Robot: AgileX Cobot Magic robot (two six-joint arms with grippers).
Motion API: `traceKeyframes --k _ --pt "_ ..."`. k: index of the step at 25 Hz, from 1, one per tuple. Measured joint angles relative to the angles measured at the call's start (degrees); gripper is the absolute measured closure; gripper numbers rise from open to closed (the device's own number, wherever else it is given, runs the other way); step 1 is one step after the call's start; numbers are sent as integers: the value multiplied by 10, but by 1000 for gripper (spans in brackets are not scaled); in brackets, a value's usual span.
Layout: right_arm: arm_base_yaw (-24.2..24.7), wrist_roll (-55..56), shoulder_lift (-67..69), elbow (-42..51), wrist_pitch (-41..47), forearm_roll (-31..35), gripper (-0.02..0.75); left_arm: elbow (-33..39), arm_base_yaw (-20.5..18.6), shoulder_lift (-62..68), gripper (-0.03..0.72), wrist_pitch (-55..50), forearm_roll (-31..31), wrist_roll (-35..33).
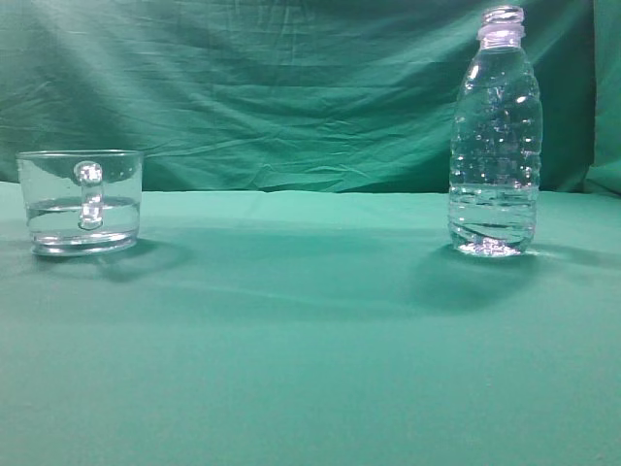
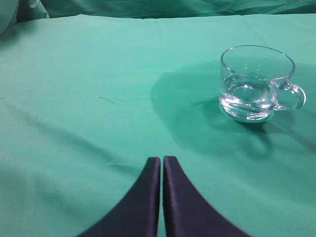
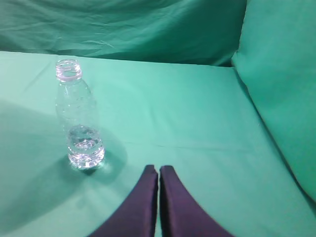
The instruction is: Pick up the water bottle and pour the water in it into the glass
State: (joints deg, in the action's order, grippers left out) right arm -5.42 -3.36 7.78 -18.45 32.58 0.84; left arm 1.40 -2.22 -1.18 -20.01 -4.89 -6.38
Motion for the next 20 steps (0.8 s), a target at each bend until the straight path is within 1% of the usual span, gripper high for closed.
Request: traceKeyframes --k 1,3,6,11,15,20 --pt "0 -1 -17 1 20 4 738 0 0 0 688 0 0 0" --pt "0 -4 -46 7 28 15 738 0 0 0 688 0 0 0" --pt "0 -7 -79 43 2 22 738 0 0 0 688 0 0 0" --pt "0 -9 -83 127 -58 23 738 0 0 0 688 0 0 0" --pt "0 -9 -83 181 -72 24 738 0 0 0 688 0 0 0" --pt "0 -9 -83 197 -78 24 738 0 0 0 688 0 0 0"
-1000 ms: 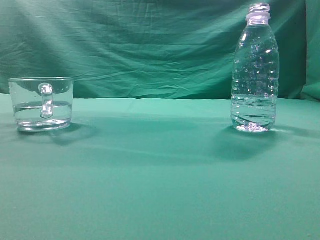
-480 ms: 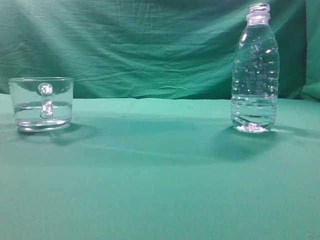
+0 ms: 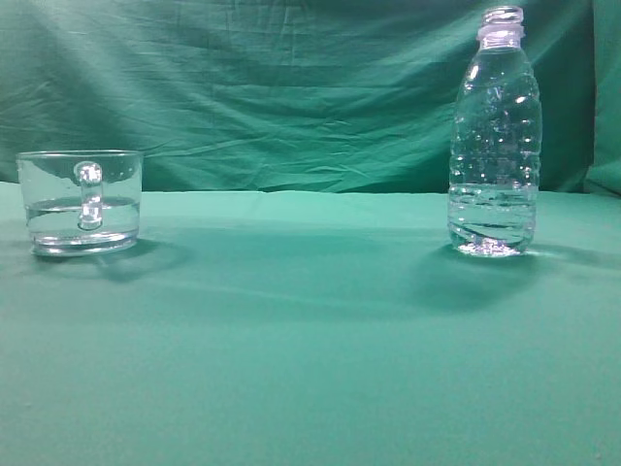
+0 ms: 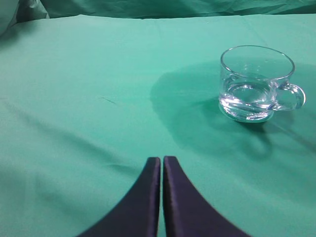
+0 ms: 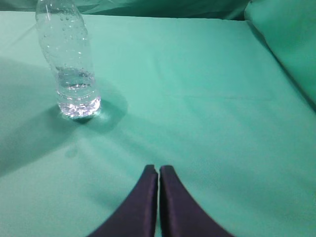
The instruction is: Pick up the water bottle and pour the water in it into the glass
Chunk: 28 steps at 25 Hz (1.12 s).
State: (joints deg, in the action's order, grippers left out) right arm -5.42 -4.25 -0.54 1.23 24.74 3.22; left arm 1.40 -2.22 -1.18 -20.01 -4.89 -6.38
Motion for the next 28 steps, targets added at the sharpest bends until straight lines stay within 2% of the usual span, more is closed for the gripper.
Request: traceKeyframes --k 20,28 --pt "0 0 0 3 -12 0 738 0 0 0 688 0 0 0" --pt "17 0 0 3 -12 0 738 0 0 0 688 0 0 0"
